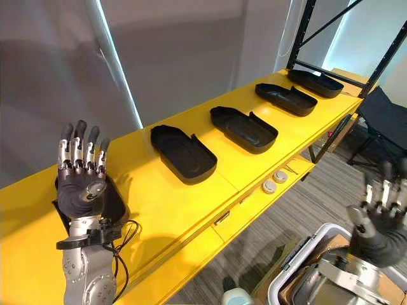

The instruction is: Walk over and take plastic housings, then place them on the shelf

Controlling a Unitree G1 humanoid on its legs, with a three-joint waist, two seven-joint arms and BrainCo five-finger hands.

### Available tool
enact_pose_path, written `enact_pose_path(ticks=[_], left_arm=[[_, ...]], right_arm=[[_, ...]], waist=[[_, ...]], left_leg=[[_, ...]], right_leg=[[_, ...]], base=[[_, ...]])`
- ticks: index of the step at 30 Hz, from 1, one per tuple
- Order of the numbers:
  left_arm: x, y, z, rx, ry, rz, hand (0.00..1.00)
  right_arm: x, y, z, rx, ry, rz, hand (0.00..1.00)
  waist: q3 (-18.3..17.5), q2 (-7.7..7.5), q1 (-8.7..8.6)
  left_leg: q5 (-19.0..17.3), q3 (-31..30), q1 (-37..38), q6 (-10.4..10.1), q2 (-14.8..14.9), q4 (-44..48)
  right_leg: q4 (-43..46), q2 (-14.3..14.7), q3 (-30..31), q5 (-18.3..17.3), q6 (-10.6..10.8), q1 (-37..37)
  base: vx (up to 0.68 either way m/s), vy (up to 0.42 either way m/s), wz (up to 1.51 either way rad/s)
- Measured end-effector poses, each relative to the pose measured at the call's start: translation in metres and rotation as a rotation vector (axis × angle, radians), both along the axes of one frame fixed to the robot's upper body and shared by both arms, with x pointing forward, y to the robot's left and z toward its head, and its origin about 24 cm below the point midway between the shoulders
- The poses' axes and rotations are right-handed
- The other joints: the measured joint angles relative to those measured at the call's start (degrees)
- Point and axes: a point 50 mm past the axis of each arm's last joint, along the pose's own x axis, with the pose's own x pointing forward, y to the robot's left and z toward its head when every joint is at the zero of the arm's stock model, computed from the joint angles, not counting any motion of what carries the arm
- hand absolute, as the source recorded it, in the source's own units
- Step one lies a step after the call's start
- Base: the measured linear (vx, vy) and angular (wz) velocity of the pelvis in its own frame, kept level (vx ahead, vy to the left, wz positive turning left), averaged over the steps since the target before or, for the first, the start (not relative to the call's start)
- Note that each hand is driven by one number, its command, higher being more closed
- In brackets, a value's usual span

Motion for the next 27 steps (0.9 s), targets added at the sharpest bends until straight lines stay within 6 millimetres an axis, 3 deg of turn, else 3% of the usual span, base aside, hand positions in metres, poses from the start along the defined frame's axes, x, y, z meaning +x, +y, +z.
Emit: enact_pose_path(ticks=[1, 2, 3, 4, 5, 9, 12, 15, 17, 19, 20, 23, 25, 26, 27], left_arm=[[-0.001, 0.003, -0.001, -0.006, 0.007, 0.023, 0.00], [-0.009, 0.016, 0.001, -0.009, 0.012, 0.130, 0.00], [-0.014, 0.018, 0.003, -0.009, 0.004, 0.153, 0.00], [-0.019, 0.019, 0.006, 0.001, -0.004, 0.164, 0.00], [-0.022, 0.019, 0.008, 0.003, -0.012, 0.168, 0.00], [-0.027, 0.019, 0.019, 0.003, -0.107, 0.181, 0.00], [-0.031, 0.019, 0.026, 0.000, -0.184, 0.179, 0.00], [-0.029, 0.016, 0.033, 0.003, -0.246, 0.157, 0.00], [-0.030, 0.013, 0.039, 0.054, -0.262, 0.193, 0.00], [-0.029, 0.013, 0.039, 0.066, -0.263, 0.213, 0.00], [-0.029, 0.014, 0.039, 0.064, -0.260, 0.215, 0.00], [-0.030, 0.014, 0.038, 0.059, -0.256, 0.209, 0.00], [-0.030, 0.014, 0.038, 0.063, -0.255, 0.205, 0.00], [-0.030, 0.014, 0.038, 0.066, -0.256, 0.205, 0.00], [-0.028, 0.015, 0.036, 0.070, -0.248, 0.205, 0.00]], right_arm=[[0.004, 0.003, 0.001, -0.004, -0.006, 0.023, 0.00], [0.022, 0.014, 0.006, -0.007, -0.049, 0.119, 0.00], [0.031, 0.018, 0.009, -0.003, -0.072, 0.153, 0.00], [0.037, 0.022, 0.013, -0.005, -0.090, 0.180, 0.00], [0.039, 0.024, 0.014, -0.005, -0.099, 0.195, 0.00], [0.049, 0.040, 0.014, 0.070, -0.070, 0.242, 0.00], [0.047, 0.037, 0.006, 0.120, -0.013, 0.201, 0.00], [0.041, 0.034, -0.002, 0.132, 0.023, 0.181, 0.00], [0.034, 0.032, -0.006, 0.103, 0.037, 0.190, 0.00], [0.034, 0.032, -0.003, 0.082, 0.008, 0.204, 0.00], [0.033, 0.031, 0.000, 0.069, -0.030, 0.215, 0.00], [0.037, 0.037, 0.007, 0.074, -0.072, 0.236, 0.00], [0.040, 0.042, 0.007, 0.100, -0.066, 0.247, 0.00], [0.044, 0.045, 0.002, 0.115, -0.033, 0.247, 0.00], [0.047, 0.046, -0.006, 0.136, 0.013, 0.238, 0.00]], waist=[[0.0, 0.15, 0.46], [0.3, 0.20, 3.54], [0.3, 0.87, 5.12], [-0.4, 2.05, 6.02], [-0.6, 2.27, 6.48], [1.5, 0.13, 8.14], [1.9, -0.12, 8.31], [3.0, -0.01, 8.14], [4.9, -0.48, 8.25], [5.2, -0.66, 8.30], [5.2, -0.66, 8.38], [5.0, -0.74, 9.71], [4.7, -1.07, 9.88], [4.4, -1.60, 9.89], [4.0, -1.52, 9.63]], left_leg=[[0.0, -2.2, -0.6, 0.4, 0.3, 1.5], [-1.5, -13.6, -3.3, 4.3, 0.4, 7.7], [-3.3, -21.2, -3.7, 6.0, -0.5, 8.1], [-3.6, -26.1, -3.5, 5.5, -1.0, 6.8], [-3.7, -27.3, -3.5, 5.4, -1.3, 6.0], [-3.5, -27.2, -4.2, 5.0, -3.3, 5.3], [-4.6, -27.7, -5.2, 3.7, -3.7, 6.0], [-6.8, -28.0, -5.5, 3.8, -3.8, 8.3], [-9.8, -22.6, -4.4, 3.7, -2.7, 10.9], [-9.8, -20.3, -4.5, 3.7, -1.7, 10.7], [-9.3, -18.7, -4.4, 3.4, -0.4, 10.6], [-8.4, -18.9, -4.6, 2.2, 1.3, 11.0], [-7.8, -19.2, -5.9, 1.2, 2.2, 11.8], [-7.3, -19.3, -6.9, 0.3, 2.9, 12.4], [-6.4, -20.2, -7.7, -1.2, 4.2, 12.8]], right_leg=[[0.0, 0.5, 1.1, 0.2, -0.3, -0.1], [-0.4, 1.8, 5.7, -0.1, -1.6, -0.2], [-0.6, 2.7, 7.7, 0.2, -2.0, -0.4], [-0.1, 3.9, 8.1, 0.3, -1.9, -1.6], [0.4, 4.4, 8.5, 0.3, -1.9, -2.5], [0.8, 2.5, 8.7, 1.0, -0.8, -4.2], [3.0, 2.5, 8.9, 1.4, -0.1, -6.1], [5.9, 3.4, 9.1, 2.1, 0.9, -7.8], [4.4, 3.7, 8.6, 3.2, 1.6, -7.5], [9.1, 2.8, 2.9, 1.0, -1.5, -10.0], [20.8, 1.0, -2.4, -3.9, -2.6, -12.2], [35.1, -4.9, -4.1, -12.5, -3.1, -10.6], [37.1, -8.3, -3.9, -13.5, -4.1, -9.2], [35.8, -10.4, -3.7, -13.8, -3.5, -8.2], [33.4, -8.5, -4.3, -14.4, -2.4, -7.7]], base=[[0.05, -0.163, -0.99], [0.04, -0.079, -1.30], [0.02, -0.023, -1.37], [-0.01, 0.071, -0.74], [-0.02, 0.062, -0.40], [-0.05, 0.054, -0.04], [-0.06, 0.049, -0.06], [-0.09, 0.039, -0.42], [-0.30, 0.030, -1.09], [-0.19, -0.008, -0.67], [-0.11, -0.028, -0.35], [-0.07, -0.088, -0.12], [0.04, -0.213, -0.04], [0.05, -0.340, -0.13], [0.03, -0.306, -0.24]])
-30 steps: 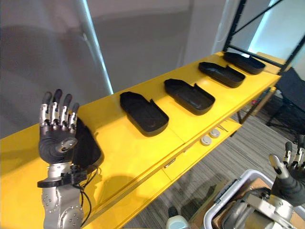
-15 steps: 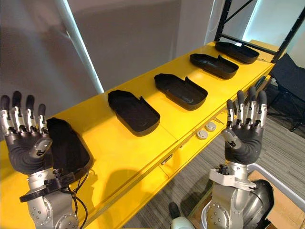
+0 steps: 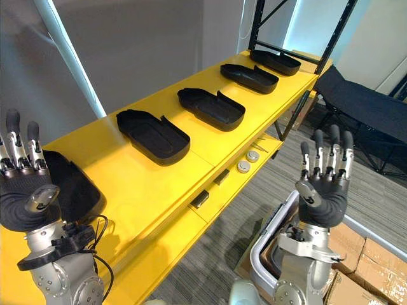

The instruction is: Walk over and take plastic housings, then place them on the shelf

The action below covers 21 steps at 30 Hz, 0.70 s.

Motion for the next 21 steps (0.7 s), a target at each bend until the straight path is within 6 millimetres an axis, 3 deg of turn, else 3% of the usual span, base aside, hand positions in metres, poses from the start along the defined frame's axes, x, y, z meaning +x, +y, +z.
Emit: enact_pose_path(ticks=[1, 2, 3, 5, 7, 8, 10, 11, 12, 13, 14, 17, 19, 20, 21], left_arm=[[0.001, 0.000, -0.002, -0.007, 0.011, 0.000, 0.00], [0.002, 0.001, -0.004, -0.022, 0.015, -0.011, 0.00], [0.003, 0.002, -0.003, -0.042, -0.001, -0.027, 0.00], [0.003, 0.004, -0.002, -0.061, -0.006, -0.021, 0.00], [0.004, 0.005, -0.011, -0.114, 0.038, 0.000, 0.00], [0.006, 0.004, -0.013, -0.127, 0.048, -0.004, 0.00], [0.008, 0.000, -0.017, -0.142, 0.071, -0.039, 0.00], [0.009, 0.000, -0.020, -0.138, 0.086, -0.047, 0.00], [0.008, -0.002, -0.027, -0.121, 0.124, -0.059, 0.00], [0.006, -0.002, -0.029, -0.117, 0.131, -0.058, 0.00], [0.002, -0.001, -0.033, -0.115, 0.143, -0.047, 0.00], [-0.003, -0.001, -0.026, -0.103, 0.113, -0.050, 0.00], [-0.004, -0.002, -0.023, -0.099, 0.100, -0.056, 0.00], [-0.003, -0.005, -0.023, -0.086, 0.102, -0.074, 0.00], [-0.002, -0.007, -0.023, -0.083, 0.101, -0.091, 0.00]], right_arm=[[0.001, -0.001, -0.004, 0.006, 0.025, -0.006, 0.00], [0.002, -0.003, -0.014, 0.017, 0.073, -0.024, 0.00], [0.000, -0.006, -0.019, 0.014, 0.097, -0.040, 0.00], [-0.004, -0.011, -0.023, 0.011, 0.114, -0.065, 0.00], [-0.004, -0.016, -0.020, -0.011, 0.086, -0.063, 0.00], [-0.005, -0.017, -0.020, -0.017, 0.084, -0.067, 0.00], [-0.005, -0.017, -0.023, -0.054, 0.124, -0.074, 0.00], [-0.006, -0.016, -0.023, -0.072, 0.137, -0.079, 0.00], [-0.006, -0.015, -0.024, -0.088, 0.146, -0.075, 0.00], [-0.006, -0.014, -0.024, -0.086, 0.147, -0.067, 0.00], [-0.006, -0.012, -0.025, -0.077, 0.147, -0.049, 0.00], [-0.010, -0.016, -0.027, -0.060, 0.165, -0.060, 0.00], [-0.012, -0.017, -0.027, -0.052, 0.173, -0.073, 0.00], [-0.013, -0.018, -0.029, -0.041, 0.184, -0.088, 0.00], [-0.014, -0.020, -0.029, -0.037, 0.189, -0.102, 0.00]], waist=[[-0.1, 1.10, 0.02], [-0.7, 2.96, 0.01], [-0.6, 3.73, -0.21], [-0.1, 3.03, -1.26], [0.6, 3.62, -2.24], [0.9, 3.57, -2.65], [2.0, 2.47, -3.34], [2.0, 2.60, -3.02], [1.7, 3.14, -2.99], [1.6, 3.24, -2.75], [1.5, 3.41, -2.80], [0.8, 4.58, -3.19], [0.5, 5.02, -3.28], [1.1, 3.80, -3.37], [1.0, 3.74, -3.23]], left_leg=[[0.7, -0.6, -0.2, -0.5, 1.0, -0.4], [2.1, -0.5, 0.0, -1.4, 3.9, -1.6], [3.0, -0.5, 0.3, -2.6, 5.2, -1.9], [3.2, -0.1, 0.7, -2.9, 5.6, 0.1], [3.4, 1.2, 0.8, -2.6, 7.6, 5.8], [4.0, 0.9, -0.2, -1.6, 8.2, 8.2], [10.2, -0.7, -7.3, 8.8, 10.1, 21.8], [9.4, -0.6, -7.4, 8.7, 9.9, 21.6], [10.5, -0.3, -6.7, 7.7, 6.9, 15.0], [10.8, -0.5, -5.5, 7.9, 5.7, 13.6], [12.4, -0.7, -3.9, 6.4, 3.9, 10.4], [14.8, -1.1, -3.8, 5.7, 2.6, 7.0], [15.3, -2.5, -3.8, 4.8, 2.2, 7.1], [14.5, -3.8, -4.4, 4.6, 1.7, 7.6], [10.9, -4.7, -3.7, 3.6, 0.8, 5.6]], right_leg=[[-1.0, 1.7, 0.3, 0.6, 0.6, 0.0], [-3.1, 4.6, 1.4, 0.9, 0.6, -0.1], [-3.0, 6.1, 2.1, -0.4, 1.2, -0.6], [-0.3, 6.3, 2.0, -5.1, 4.7, -1.3], [3.1, 7.1, 1.3, -9.4, 3.6, -1.4], [3.8, 7.0, 0.7, -10.5, 3.0, -1.3], [5.5, 6.6, 0.7, -12.4, 1.4, -0.4], [5.1, 6.6, 0.9, -12.4, 1.2, 0.0], [4.2, 6.1, 1.6, -12.5, 0.7, 0.2], [3.8, 6.1, 2.6, -12.5, 0.9, -0.1], [1.7, 6.1, 3.8, -11.8, 0.6, -0.2], [-5.8, 5.5, 4.0, -7.0, 0.4, -0.1], [-10.1, 5.9, 5.0, -2.4, 1.8, 0.9], [-13.1, 6.0, 6.5, 0.1, 2.4, 2.1], [-14.6, 5.6, 7.0, 1.1, 2.7, 2.4]], base=[[0.04, -0.308, -0.47], [0.07, -0.316, -0.67], [0.07, -0.319, -0.63], [0.03, -0.370, -0.55], [-0.02, -0.325, -0.52], [-0.07, -0.211, -0.03], [-0.09, -0.244, 0.05], [-0.11, -0.171, -0.16], [-0.09, -0.079, -0.32], [-0.07, -0.056, -0.56], [-0.01, 0.008, -0.62], [0.01, 0.105, -0.61], [0.04, 0.146, -0.61], [0.09, 0.159, -0.50], [0.06, 0.237, -0.50]])
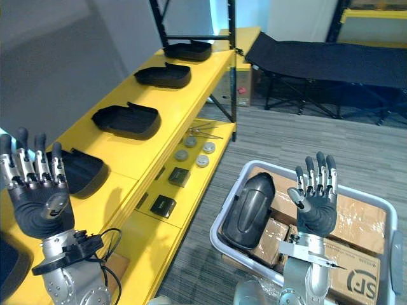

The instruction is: Walk over and take plastic housings, then place them on the shelf

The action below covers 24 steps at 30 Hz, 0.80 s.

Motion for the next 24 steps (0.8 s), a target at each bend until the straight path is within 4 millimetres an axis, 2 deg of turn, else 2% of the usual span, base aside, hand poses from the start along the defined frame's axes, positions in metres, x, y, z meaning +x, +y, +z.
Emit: enact_pose_path(ticks=[1, 2, 4, 5, 7, 8, 9, 12, 14, 15, 16, 17, 18, 20, 21, 22, 24], left_arm=[[0.003, -0.006, 0.002, -0.003, -0.015, -0.037, 0.00], [0.007, -0.011, 0.006, -0.002, -0.037, -0.070, 0.00], [0.011, -0.017, 0.012, -0.004, -0.078, -0.104, 0.00], [0.014, -0.021, 0.018, 0.003, -0.115, -0.134, 0.00], [0.018, -0.031, 0.023, 0.017, -0.149, -0.192, 0.00], [0.021, -0.038, 0.027, 0.027, -0.168, -0.236, 0.00], [0.024, -0.043, 0.029, 0.032, -0.171, -0.264, 0.00], [0.029, -0.047, 0.027, 0.100, -0.135, -0.273, 0.00], [0.032, -0.047, 0.028, 0.124, -0.129, -0.280, 0.00], [0.033, -0.046, 0.030, 0.148, -0.131, -0.286, 0.00], [0.036, -0.046, 0.029, 0.148, -0.126, -0.286, 0.00], [0.037, -0.046, 0.030, 0.136, -0.123, -0.292, 0.00], [0.037, -0.046, 0.029, 0.134, -0.121, -0.294, 0.00], [0.038, -0.047, 0.027, 0.111, -0.108, -0.293, 0.00], [0.039, -0.047, 0.026, 0.084, -0.105, -0.289, 0.00], [0.040, -0.048, 0.024, 0.052, -0.095, -0.302, 0.00], [0.040, -0.048, 0.020, 0.000, -0.085, -0.329, 0.00]], right_arm=[[-0.002, -0.007, 0.000, -0.005, 0.004, -0.036, 0.00], [-0.003, -0.012, -0.002, -0.002, 0.021, -0.064, 0.00], [-0.003, -0.014, -0.003, 0.011, 0.029, -0.072, 0.00], [-0.004, -0.014, -0.004, 0.017, 0.034, -0.078, 0.00], [-0.004, -0.015, -0.005, 0.037, 0.044, -0.093, 0.00], [-0.004, -0.015, -0.006, 0.049, 0.053, -0.104, 0.00], [-0.005, -0.015, -0.008, 0.055, 0.062, -0.111, 0.00], [-0.003, -0.012, -0.015, 0.063, 0.088, -0.089, 0.00], [-0.002, -0.012, -0.017, 0.065, 0.095, -0.089, 0.00], [-0.001, -0.012, -0.022, 0.069, 0.115, -0.088, 0.00], [-0.001, -0.014, -0.024, 0.071, 0.126, -0.099, 0.00], [-0.002, -0.015, -0.026, 0.076, 0.132, -0.116, 0.00], [-0.002, -0.016, -0.027, 0.077, 0.134, -0.126, 0.00], [0.001, -0.019, -0.027, 0.079, 0.138, -0.148, 0.00], [0.006, -0.018, -0.025, 0.058, 0.140, -0.153, 0.00], [0.008, -0.020, -0.027, 0.037, 0.159, -0.165, 0.00], [0.010, -0.022, -0.026, 0.024, 0.169, -0.191, 0.00]], waist=[[-0.1, 0.15, -0.20], [0.0, 0.09, -0.71], [0.9, -1.44, -1.22], [1.5, -2.46, -1.19], [1.8, -3.26, -1.33], [2.3, -4.11, -1.30], [2.4, -4.22, -1.33], [3.2, -5.58, -1.12], [3.6, -6.43, -1.37], [3.4, -7.35, -0.83], [3.7, -6.96, -1.01], [3.6, -7.08, -1.07], [3.7, -7.03, -1.14], [4.2, -5.26, -0.84], [4.9, -4.17, -0.02], [5.3, -3.35, -0.15], [5.7, -3.04, 0.00]], left_leg=[[-1.8, -2.0, 1.0, 0.6, -3.1, -8.1], [-2.5, -2.5, 2.9, 0.4, -4.1, -13.0], [-2.8, -2.2, 2.6, -0.2, -5.2, -15.1], [-3.5, -2.1, 2.2, -1.4, -5.6, -15.4], [-4.4, -2.0, 1.6, -2.3, -6.1, -15.6], [-4.8, -1.7, 1.4, -2.2, -6.7, -15.6], [-5.9, -1.0, 0.8, -2.4, -6.8, -15.4], [-9.1, 1.4, -0.4, -1.8, -6.8, -11.2], [-9.7, 1.9, -1.9, -1.2, -6.8, -9.9], [-9.8, 2.8, -3.2, -1.0, -6.5, -9.6], [-9.4, 2.6, -4.2, -1.1, -5.9, -9.7], [-8.7, 1.6, -5.1, -2.1, -5.4, -9.6], [-8.4, 0.7, -5.5, -2.7, -5.7, -9.5], [-7.3, -1.0, -6.6, -3.5, -5.1, -9.5], [-7.0, -1.5, -6.7, -4.0, -4.6, -9.6], [-7.0, -2.8, -6.0, -4.1, -4.3, -9.6], [-6.9, -3.7, -5.0, -4.2, -4.3, -10.0]], right_leg=[[-1.9, -0.1, 0.2, 1.4, 0.8, -0.4], [-2.3, 0.0, 0.0, 1.9, 1.7, -1.2], [-4.7, -1.0, -0.3, 4.3, 2.6, -1.7], [-7.6, -1.6, -0.4, 6.5, 3.1, -1.4], [-10.4, -2.2, -0.4, 9.0, 3.6, -1.3], [-12.2, -2.8, -0.3, 10.9, 3.9, -1.3], [-13.7, -2.8, -0.2, 12.7, 4.1, -1.5], [-16.5, -2.9, -0.2, 15.5, 4.6, -1.5], [-18.2, -3.0, -0.4, 17.6, 4.8, -2.0], [-19.8, -3.3, -1.5, 16.9, 5.5, -2.9], [-20.1, -3.2, -2.7, 15.3, 4.8, -3.3], [-17.1, -2.3, -4.5, 15.3, 3.8, -4.5], [-17.0, -2.4, -5.2, 16.1, 4.0, -4.5], [-18.4, -1.8, -6.7, 17.3, 3.0, -4.4], [-19.7, -1.3, -6.9, 18.2, 2.4, -3.8], [-20.8, -1.1, -8.2, 18.4, 2.2, -1.9], [-21.6, -1.0, -8.7, 18.5, 2.1, -0.5]], base=[[0.02, 0.264, -0.21], [-0.01, 0.172, -0.09], [-0.08, 0.163, -0.06], [-0.14, 0.231, -0.16], [-0.11, 0.179, -0.21], [-0.13, 0.164, -0.35], [-0.17, 0.173, -0.39], [-0.16, 0.100, -0.52], [-0.16, 0.015, -0.29], [-0.17, -0.047, -0.20], [-0.15, -0.085, 0.01], [-0.02, -0.062, 0.29], [0.01, -0.079, 0.37], [0.03, -0.099, 0.29], [0.02, -0.102, 0.26], [0.01, -0.072, 0.21], [-0.02, -0.024, 0.16]])
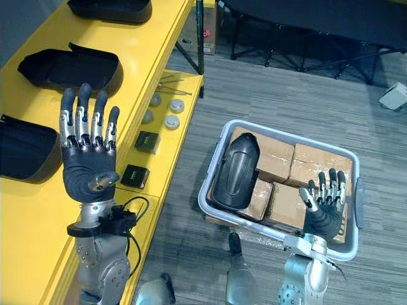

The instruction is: Walk over and take plastic housings, then place them on the shelf

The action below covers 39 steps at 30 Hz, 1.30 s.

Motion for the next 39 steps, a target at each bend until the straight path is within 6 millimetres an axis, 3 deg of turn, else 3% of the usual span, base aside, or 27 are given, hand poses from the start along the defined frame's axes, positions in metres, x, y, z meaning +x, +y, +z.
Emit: enact_pose_path(ticks=[4, 6, 8, 10, 11, 16, 23, 26, 29, 33, 39], left_arm=[[-0.001, 0.003, -0.007, 0.010, 0.025, 0.007, 0.00], [0.001, 0.003, -0.010, 0.026, 0.041, 0.007, 0.00], [0.002, 0.003, -0.009, 0.021, 0.036, 0.005, 0.00], [0.003, 0.000, -0.006, 0.022, 0.019, -0.006, 0.00], [0.004, -0.001, -0.002, 0.023, -0.001, -0.016, 0.00], [0.011, -0.008, 0.012, 0.053, -0.063, -0.064, 0.00], [0.017, -0.016, 0.018, 0.142, -0.089, -0.133, 0.00], [0.022, -0.017, 0.016, 0.161, -0.074, -0.138, 0.00], [0.024, -0.023, 0.014, 0.185, -0.070, -0.168, 0.00], [0.030, -0.028, 0.014, 0.213, -0.068, -0.190, 0.00], [0.033, -0.034, 0.010, 0.216, -0.045, -0.215, 0.00]], right_arm=[[0.006, -0.002, 0.006, -0.002, -0.006, -0.049, 0.00], [0.011, -0.001, 0.009, 0.000, -0.018, -0.047, 0.00], [0.020, -0.003, 0.012, -0.019, 0.010, -0.052, 0.00], [0.027, -0.009, 0.006, -0.023, 0.062, -0.084, 0.00], [0.039, -0.014, -0.012, 0.003, 0.177, -0.115, 0.00], [0.071, -0.025, -0.033, 0.008, 0.363, -0.189, 0.00], [0.111, -0.060, -0.013, -0.024, 0.418, -0.288, 0.00], [0.126, -0.068, -0.003, -0.040, 0.436, -0.291, 0.00], [0.132, -0.076, -0.003, -0.051, 0.482, -0.297, 0.00], [0.145, -0.079, -0.001, -0.054, 0.540, -0.287, 0.00], [0.147, -0.087, -0.005, -0.066, 0.624, -0.272, 0.00]], waist=[[1.0, -0.81, 0.18], [1.3, -0.92, 0.27], [1.8, -0.05, 0.20], [2.0, 0.33, 0.21], [2.2, 0.23, 0.81], [4.9, 2.33, 3.10], [7.9, 1.82, 5.04], [8.5, 2.45, 5.47], [8.6, 2.39, 6.72], [9.1, 2.44, 6.87], [9.2, 2.59, 7.22]], left_leg=[[-0.1, 0.4, 0.1, 0.2, -0.7, -0.1], [-0.2, 1.0, -0.1, 0.3, -0.8, 0.1], [0.2, 1.8, -0.3, 0.7, -1.2, -0.7], [0.3, 1.6, -1.2, 0.8, -1.7, -0.7], [0.3, 1.1, -1.3, 0.8, -2.4, -0.6], [0.4, -2.5, -3.4, 0.6, -2.4, -0.4], [1.2, -6.7, -5.4, 1.4, -4.2, -0.7], [1.6, -7.9, -6.3, 2.0, -5.2, -0.7], [1.7, -8.2, -6.5, 2.2, -6.4, -0.7], [2.0, -9.3, -8.4, 2.7, -7.3, -0.3], [2.0, -9.3, -8.4, 2.7, -7.4, -0.1]], right_leg=[[-0.2, -0.5, 0.4, 0.1, 0.0, -0.3], [-0.6, -0.8, -0.2, -1.0, -1.1, -0.9], [-0.1, -1.8, -3.1, -2.6, -3.3, -1.8], [-0.1, -2.5, -4.3, -2.2, -3.4, -2.3], [-0.1, -3.4, -4.9, 0.9, -2.4, -2.4], [-0.1, -3.6, -8.1, 1.6, -1.4, -2.1], [-0.1, -5.4, -14.1, 1.9, -1.2, -1.0], [-0.1, -6.1, -16.8, 3.5, -1.8, -1.3], [-0.1, -7.2, -17.6, 3.7, -1.8, -1.4], [-0.1, -8.0, -18.5, 5.0, -1.9, -2.7], [-0.1, -8.1, -18.6, 5.0, -1.9, -2.7]], base=[[-0.10, 0.003, -0.06], [-0.13, 0.005, -0.21], [-0.04, 0.012, -0.19], [0.00, 0.017, 0.08], [-0.01, 0.025, 0.19], [0.01, 0.004, 0.31], [-0.02, 0.007, 0.33], [-0.03, 0.030, 0.22], [-0.02, 0.046, 0.12], [-0.03, 0.035, 0.09], [0.00, 0.000, 0.00]])
